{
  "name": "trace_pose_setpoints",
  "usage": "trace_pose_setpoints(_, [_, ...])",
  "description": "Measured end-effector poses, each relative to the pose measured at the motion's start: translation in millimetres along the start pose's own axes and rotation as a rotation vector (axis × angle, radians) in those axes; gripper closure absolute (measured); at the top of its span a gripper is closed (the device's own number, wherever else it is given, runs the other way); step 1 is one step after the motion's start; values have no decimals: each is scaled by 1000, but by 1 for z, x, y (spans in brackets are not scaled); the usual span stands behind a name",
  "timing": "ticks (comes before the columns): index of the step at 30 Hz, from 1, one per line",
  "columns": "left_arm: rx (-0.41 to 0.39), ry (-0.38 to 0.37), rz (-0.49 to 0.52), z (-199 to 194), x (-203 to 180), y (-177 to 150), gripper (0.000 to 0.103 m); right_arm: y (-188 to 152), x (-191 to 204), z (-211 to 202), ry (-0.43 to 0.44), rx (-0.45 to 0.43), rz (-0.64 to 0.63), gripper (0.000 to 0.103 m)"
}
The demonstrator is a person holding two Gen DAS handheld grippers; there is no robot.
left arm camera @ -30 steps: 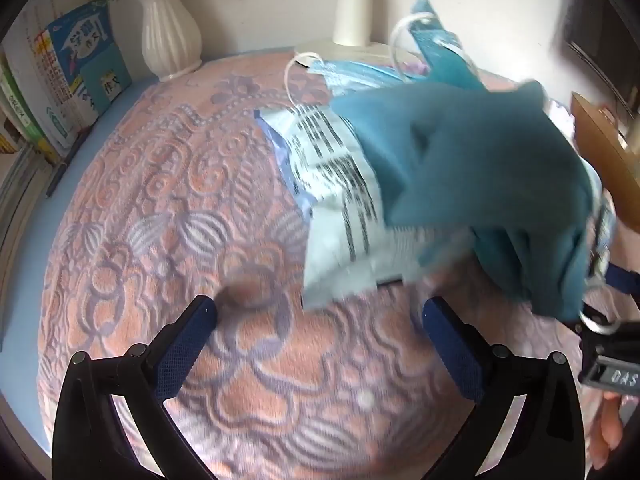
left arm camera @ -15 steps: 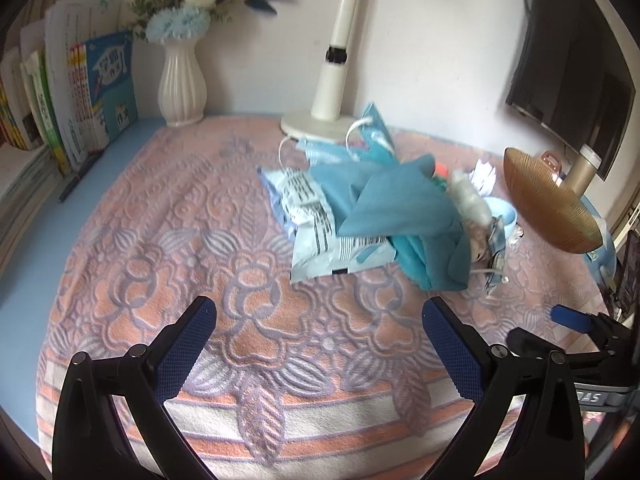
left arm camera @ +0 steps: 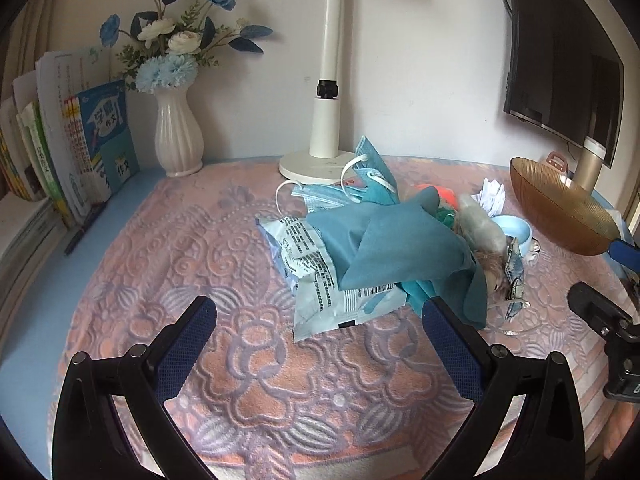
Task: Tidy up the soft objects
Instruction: 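Move both grippers toward the pile of soft items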
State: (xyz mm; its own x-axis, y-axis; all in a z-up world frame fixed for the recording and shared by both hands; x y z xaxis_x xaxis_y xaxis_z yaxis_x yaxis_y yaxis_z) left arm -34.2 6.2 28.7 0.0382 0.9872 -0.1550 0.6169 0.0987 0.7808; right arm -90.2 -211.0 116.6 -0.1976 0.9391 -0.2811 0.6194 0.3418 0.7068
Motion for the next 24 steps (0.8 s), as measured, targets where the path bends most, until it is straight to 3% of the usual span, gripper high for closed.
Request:
trace_pose_setpoints(3, [35, 1, -2, 9, 0, -4, 0, -8, 7, 19, 32, 4, 15, 0])
trace_pose_setpoints(6, [38, -6, 2, 10, -2, -5, 0, -19, 12, 37, 34, 69, 16, 0])
trace_pose_setpoints(24, [41, -25, 24, 10, -7, -7, 0, -19, 20, 37, 43, 43, -12, 0])
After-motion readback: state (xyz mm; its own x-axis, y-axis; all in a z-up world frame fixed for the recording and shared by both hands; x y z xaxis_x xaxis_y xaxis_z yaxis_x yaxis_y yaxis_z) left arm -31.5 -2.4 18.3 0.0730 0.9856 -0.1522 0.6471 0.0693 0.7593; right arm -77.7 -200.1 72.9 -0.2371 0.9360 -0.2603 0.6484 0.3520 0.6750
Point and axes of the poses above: each gripper's, at about its wrist camera, not at the fingertips, and z roughly the way its jaws point, x to its left, y to its top, the point moved 4 cm from there along z, roughly the way its jaws point, and after that the axes turned 8 degrees about -z, right-handed, at the moved point
